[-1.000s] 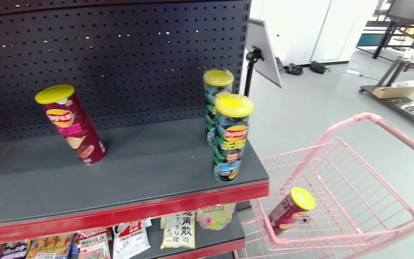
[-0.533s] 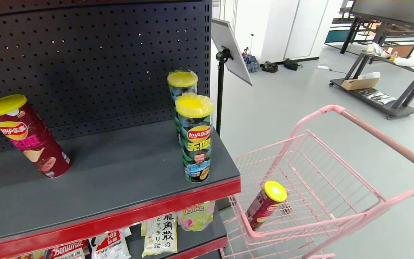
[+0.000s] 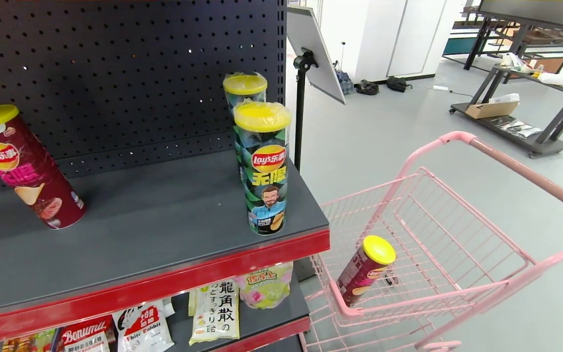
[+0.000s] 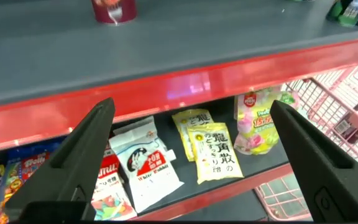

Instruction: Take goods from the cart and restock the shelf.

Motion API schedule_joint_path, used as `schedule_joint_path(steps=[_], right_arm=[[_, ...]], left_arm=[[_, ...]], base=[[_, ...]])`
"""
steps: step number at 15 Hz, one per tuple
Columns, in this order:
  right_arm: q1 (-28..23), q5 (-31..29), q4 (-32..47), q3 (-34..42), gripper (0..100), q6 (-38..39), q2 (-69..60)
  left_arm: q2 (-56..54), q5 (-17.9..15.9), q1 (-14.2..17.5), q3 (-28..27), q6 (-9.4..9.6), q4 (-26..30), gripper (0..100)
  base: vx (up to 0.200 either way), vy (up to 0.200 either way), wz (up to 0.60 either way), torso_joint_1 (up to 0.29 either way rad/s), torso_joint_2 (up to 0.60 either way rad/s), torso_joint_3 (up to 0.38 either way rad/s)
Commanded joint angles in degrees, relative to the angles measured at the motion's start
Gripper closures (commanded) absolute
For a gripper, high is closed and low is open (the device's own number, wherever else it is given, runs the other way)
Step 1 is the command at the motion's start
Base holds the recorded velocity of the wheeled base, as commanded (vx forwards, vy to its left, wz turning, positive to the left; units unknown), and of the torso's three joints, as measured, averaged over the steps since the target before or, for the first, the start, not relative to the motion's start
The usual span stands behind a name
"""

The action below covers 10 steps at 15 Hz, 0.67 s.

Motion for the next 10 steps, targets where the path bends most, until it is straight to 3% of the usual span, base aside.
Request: schedule_joint_path(steps=[1,10], right_arm=[[0.0,0.0,0.0,0.0,0,0.0,0.0],[0.0,0.0,0.0,0.0,0,0.0,0.1]], left_arm=[[0.0,0.0,0.0,0.0,-0.02,0.0,0],[0.0,0.0,0.0,0.1,-0.02,0.0,0]], base=[[0.0,0.0,0.0,-0.139,0.39,0.237],[0.0,0.0,0.0,-0.163,0.47,0.305]])
